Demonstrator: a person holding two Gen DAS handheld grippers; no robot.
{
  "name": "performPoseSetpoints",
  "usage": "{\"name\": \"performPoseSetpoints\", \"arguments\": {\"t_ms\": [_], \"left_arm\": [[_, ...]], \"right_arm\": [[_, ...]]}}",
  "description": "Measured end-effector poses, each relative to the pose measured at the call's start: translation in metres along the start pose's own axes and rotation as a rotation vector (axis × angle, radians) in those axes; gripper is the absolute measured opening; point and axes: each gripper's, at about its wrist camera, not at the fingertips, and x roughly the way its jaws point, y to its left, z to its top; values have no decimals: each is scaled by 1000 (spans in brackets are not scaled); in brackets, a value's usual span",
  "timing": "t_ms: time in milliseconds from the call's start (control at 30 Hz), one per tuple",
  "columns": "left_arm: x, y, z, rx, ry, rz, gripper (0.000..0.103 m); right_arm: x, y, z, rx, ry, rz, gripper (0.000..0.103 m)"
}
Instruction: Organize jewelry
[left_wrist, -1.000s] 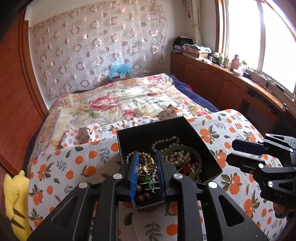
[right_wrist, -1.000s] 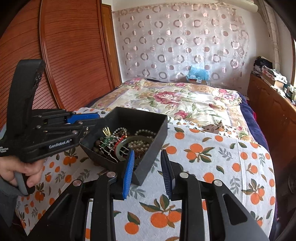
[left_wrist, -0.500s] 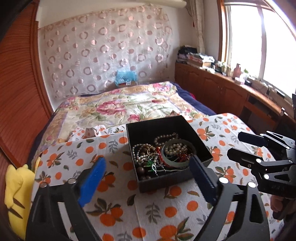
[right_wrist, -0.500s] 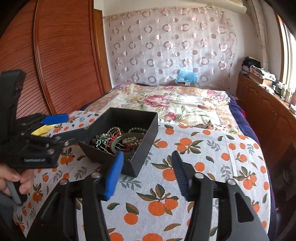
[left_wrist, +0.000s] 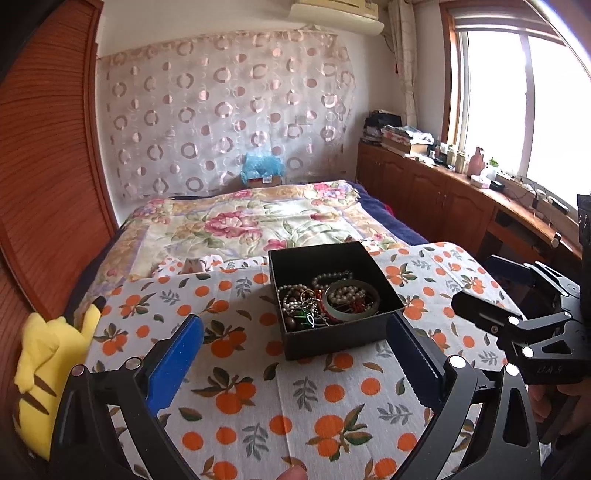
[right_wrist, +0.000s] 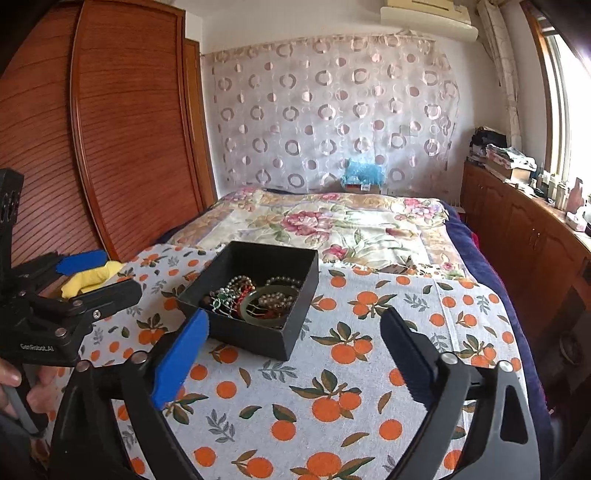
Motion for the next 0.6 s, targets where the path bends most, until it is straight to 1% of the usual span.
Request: {"name": "performPoseSetpoints", "arguments": {"t_ms": [300,400,600], "left_arm": [[-27,4,-8,-13,-27,29,95],[-35,4,-13,-19,-30,29,95],[-50,6,-22,-30,-42,35,95]], "right_arm": [[-29,2,-3,25,-63,-30,100],[-43,3,-6,28,-90,-41,100],[-64,4,-14,36,-116,-60,100]]}}
